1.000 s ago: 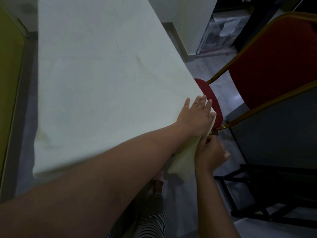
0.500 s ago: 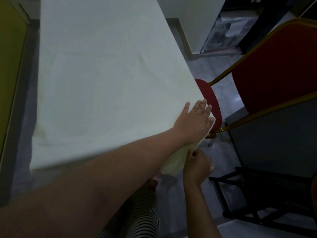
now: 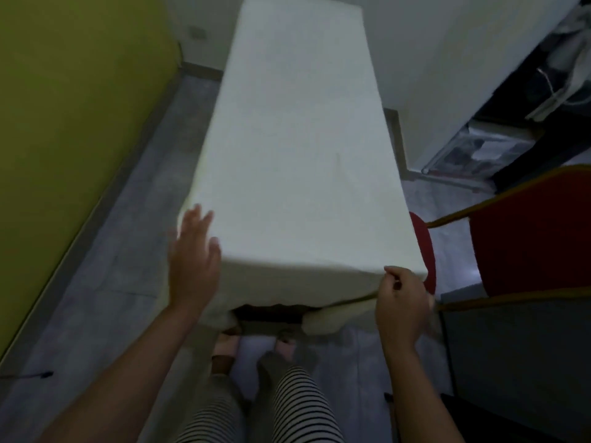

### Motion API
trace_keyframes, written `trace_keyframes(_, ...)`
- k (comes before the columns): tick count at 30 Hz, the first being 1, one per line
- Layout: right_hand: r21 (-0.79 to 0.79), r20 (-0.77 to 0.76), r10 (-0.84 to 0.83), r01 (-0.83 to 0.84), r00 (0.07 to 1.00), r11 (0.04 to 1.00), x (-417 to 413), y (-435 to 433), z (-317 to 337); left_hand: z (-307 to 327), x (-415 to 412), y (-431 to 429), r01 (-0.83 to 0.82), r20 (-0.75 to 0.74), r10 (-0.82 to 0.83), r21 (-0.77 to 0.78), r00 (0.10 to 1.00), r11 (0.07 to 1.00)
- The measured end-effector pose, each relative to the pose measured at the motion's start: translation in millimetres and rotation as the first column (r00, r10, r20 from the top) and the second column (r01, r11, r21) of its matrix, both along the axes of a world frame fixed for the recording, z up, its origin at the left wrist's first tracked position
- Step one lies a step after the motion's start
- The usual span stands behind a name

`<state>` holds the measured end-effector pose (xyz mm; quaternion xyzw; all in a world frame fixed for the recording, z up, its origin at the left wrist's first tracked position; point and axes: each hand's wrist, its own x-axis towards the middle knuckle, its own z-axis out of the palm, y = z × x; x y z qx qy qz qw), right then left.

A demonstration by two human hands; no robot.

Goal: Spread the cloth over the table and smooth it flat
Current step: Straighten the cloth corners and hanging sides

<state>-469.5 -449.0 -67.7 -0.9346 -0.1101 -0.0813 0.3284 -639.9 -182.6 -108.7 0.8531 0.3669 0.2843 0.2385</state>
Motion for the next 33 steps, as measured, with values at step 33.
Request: trace_keyframes(33,-0.308,-0.143,0.693,-0.697,0.707,0.648,-36.3,130.0,-35.3,-40.7,-87.7,-14.4,-0.476,-0.345,0.429,-0.06,0.835,0.877)
